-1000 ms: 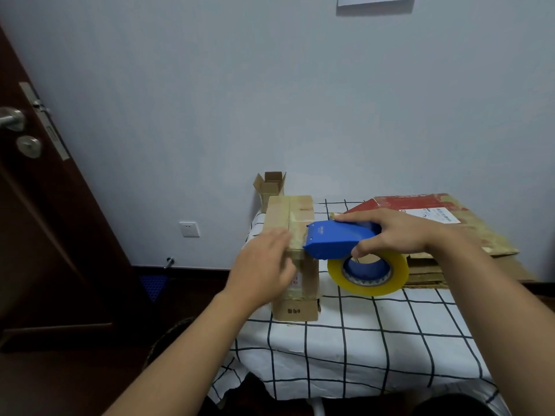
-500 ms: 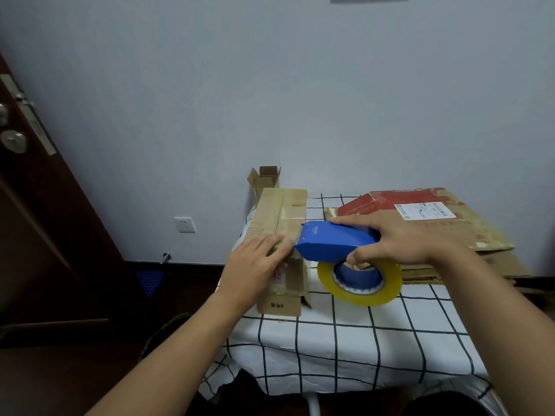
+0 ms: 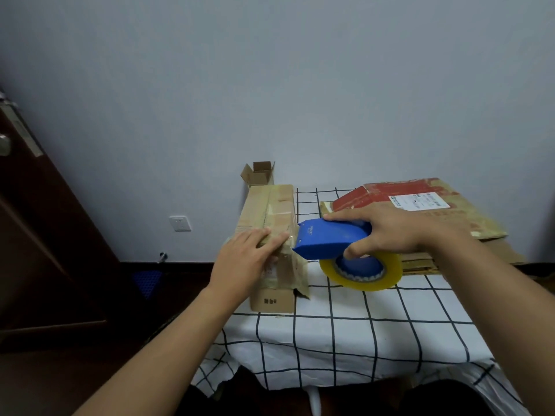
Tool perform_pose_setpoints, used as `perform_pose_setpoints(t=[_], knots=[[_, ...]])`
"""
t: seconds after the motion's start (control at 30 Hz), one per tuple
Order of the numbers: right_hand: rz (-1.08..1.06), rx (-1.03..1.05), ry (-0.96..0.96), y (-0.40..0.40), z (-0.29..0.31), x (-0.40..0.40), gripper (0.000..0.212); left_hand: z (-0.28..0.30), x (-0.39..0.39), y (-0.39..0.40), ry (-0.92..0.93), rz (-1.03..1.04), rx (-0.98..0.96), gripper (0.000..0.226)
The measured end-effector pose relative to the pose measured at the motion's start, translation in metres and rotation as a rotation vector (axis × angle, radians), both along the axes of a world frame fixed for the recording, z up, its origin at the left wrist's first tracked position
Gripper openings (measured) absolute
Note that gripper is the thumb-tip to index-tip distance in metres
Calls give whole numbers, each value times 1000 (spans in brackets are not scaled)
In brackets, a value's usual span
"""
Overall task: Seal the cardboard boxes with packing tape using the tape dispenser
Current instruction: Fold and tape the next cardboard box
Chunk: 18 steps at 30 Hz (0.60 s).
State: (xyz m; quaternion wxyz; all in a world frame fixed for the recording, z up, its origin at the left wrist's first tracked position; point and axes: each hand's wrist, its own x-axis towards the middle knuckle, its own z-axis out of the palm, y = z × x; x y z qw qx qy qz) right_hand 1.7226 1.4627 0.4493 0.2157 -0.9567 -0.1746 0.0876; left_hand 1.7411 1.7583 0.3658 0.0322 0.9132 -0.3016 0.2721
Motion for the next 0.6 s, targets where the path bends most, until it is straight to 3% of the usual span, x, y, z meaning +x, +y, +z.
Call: perform_pose_setpoints(t=[0.17, 0.33, 0.6], knots=[[10, 84, -7, -10, -2, -5, 72, -2, 1, -1, -49, -15, 42, 70], [22, 42, -35, -20, 0, -10, 63, -6, 7, 10, -76, -24, 18, 71], [58, -206, 32, 3, -15, 3, 72, -32, 3, 8, -34, 2, 62, 68]])
